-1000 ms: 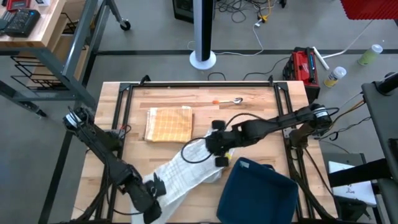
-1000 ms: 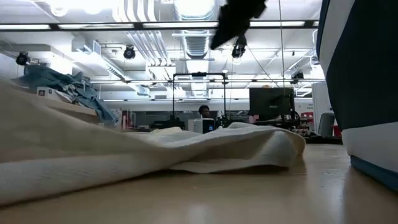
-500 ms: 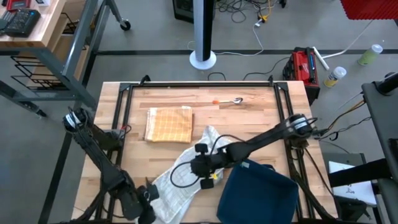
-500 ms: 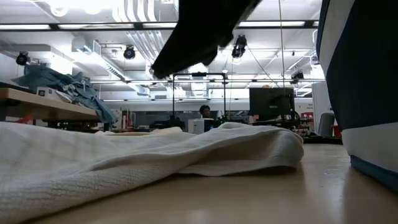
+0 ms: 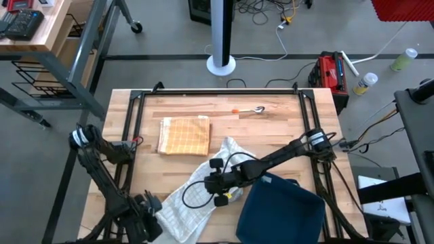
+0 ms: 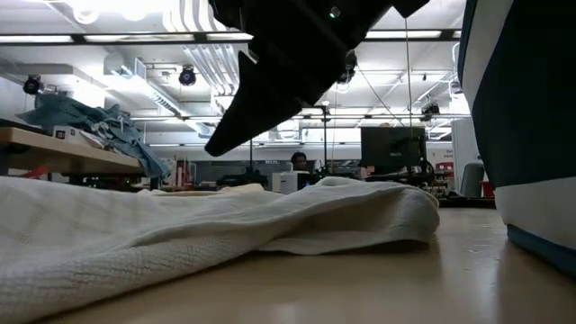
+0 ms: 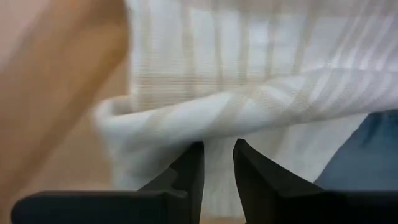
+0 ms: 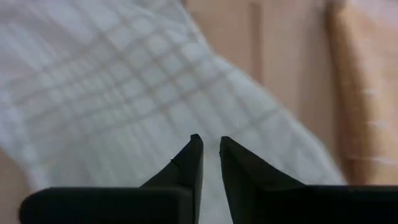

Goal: Fold towel
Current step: Fold the white towel

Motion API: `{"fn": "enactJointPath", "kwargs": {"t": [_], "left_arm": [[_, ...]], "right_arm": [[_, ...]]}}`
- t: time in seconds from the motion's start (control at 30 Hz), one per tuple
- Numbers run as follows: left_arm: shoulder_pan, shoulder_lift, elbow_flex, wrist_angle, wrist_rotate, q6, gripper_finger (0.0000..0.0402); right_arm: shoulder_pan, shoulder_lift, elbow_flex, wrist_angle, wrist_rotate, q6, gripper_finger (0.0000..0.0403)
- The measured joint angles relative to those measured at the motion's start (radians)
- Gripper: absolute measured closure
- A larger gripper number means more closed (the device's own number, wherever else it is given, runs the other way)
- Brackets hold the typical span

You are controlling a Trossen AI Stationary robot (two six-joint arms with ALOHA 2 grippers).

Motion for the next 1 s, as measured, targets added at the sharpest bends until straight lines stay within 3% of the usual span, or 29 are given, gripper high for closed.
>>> {"fn": "enactJointPath", "kwargs": {"t": [0.17,0.3,0.4,0.53,0.63,0.7,1.0], "left_arm": [[0.002,0.094,0.000,0.192,0.020,0.000,0.0326],[0.005,0.158,0.000,0.395,0.116,0.016,0.0326],[0.004,0.179,0.001,0.528,0.112,0.033,0.0326],[0.004,0.173,0.003,0.648,0.038,0.082,0.0326],[0.004,0.153,0.003,0.627,0.027,0.087,0.0326],[0.003,0.138,0.003,0.572,0.027,0.078,0.0326],[0.032,0.117,0.002,0.194,-0.069,0.025,0.0326]], "right_arm": [[-0.002,-0.004,0.012,-0.013,0.142,-0.084,0.0376],[-0.015,-0.005,0.033,-0.050,0.172,-0.087,0.0389],[-0.024,-0.005,0.042,-0.062,0.118,-0.057,0.0395],[-0.027,-0.005,0.042,-0.037,-0.051,-0.035,0.0394],[-0.020,0.017,0.043,0.041,-0.205,-0.036,0.0395],[-0.009,0.045,0.043,0.101,-0.252,-0.035,0.0394],[0.012,0.175,0.094,0.128,-0.163,-0.011,0.0395]]}}
